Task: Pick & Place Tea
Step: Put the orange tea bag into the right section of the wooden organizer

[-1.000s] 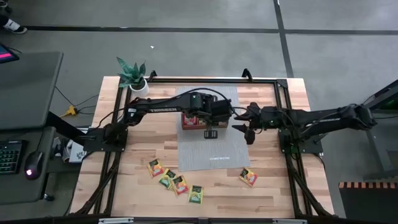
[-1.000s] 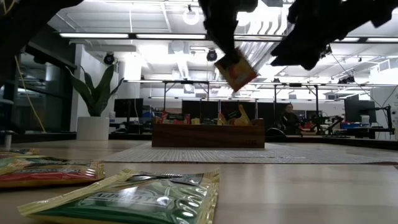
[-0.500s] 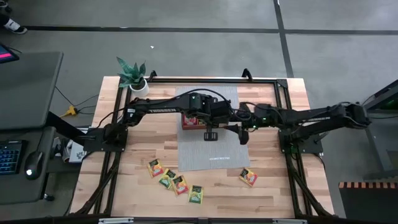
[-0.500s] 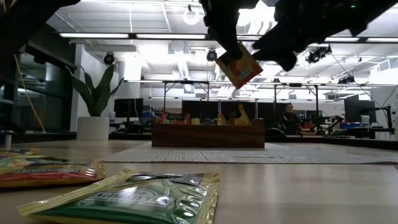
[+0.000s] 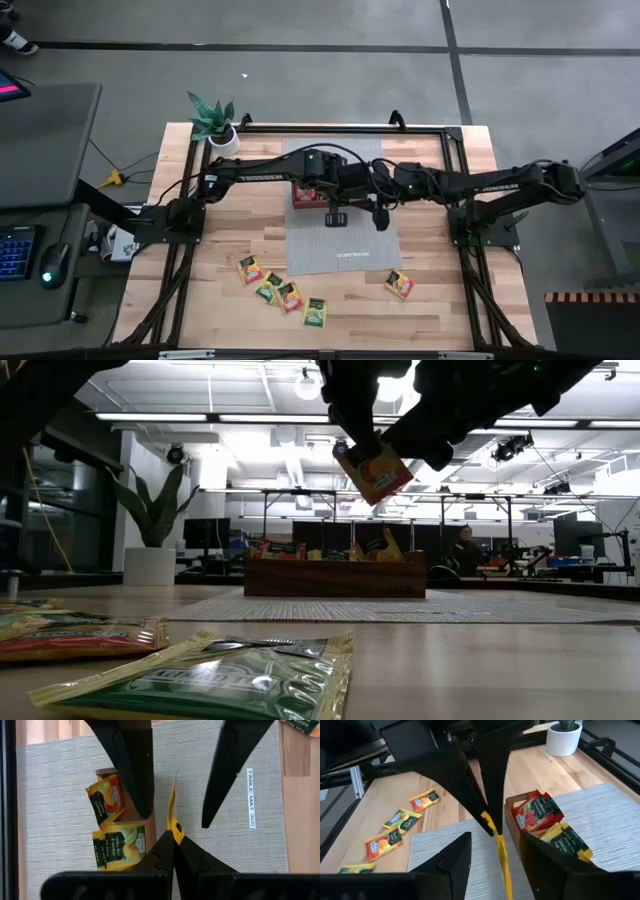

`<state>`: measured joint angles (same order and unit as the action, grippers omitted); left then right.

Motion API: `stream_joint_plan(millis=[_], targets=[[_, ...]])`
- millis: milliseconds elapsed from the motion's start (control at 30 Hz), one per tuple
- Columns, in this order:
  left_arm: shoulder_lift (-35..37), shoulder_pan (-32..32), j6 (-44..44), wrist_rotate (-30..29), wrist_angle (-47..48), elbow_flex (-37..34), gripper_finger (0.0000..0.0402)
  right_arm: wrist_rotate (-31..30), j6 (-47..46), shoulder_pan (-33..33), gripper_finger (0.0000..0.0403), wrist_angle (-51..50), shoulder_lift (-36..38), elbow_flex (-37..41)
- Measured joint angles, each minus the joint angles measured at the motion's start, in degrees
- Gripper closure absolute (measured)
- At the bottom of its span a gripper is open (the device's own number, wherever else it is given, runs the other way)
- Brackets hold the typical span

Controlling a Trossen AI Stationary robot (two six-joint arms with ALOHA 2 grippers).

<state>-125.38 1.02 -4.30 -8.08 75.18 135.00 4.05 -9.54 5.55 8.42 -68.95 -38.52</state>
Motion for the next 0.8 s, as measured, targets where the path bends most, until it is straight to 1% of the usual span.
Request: stream_joint_plan(millis=[467,633,800], targets=[[0.0,0.0,0.7,1.3,-1.2,0.0,0.0401,0.9,0.1,0.5,0.029,2.2,0.0,0.0],[0.0,0.1,1.1,1.3,-1.4,0.0,0.0401,2.4,0.0,0.5,0.0323,2.1,0.0,0.0],[0.0,0.1,1.4,1.2,-1.5,0.0,0.0401,2.6,0.1,0.5,0.0355,2.0,0.1,0.0]])
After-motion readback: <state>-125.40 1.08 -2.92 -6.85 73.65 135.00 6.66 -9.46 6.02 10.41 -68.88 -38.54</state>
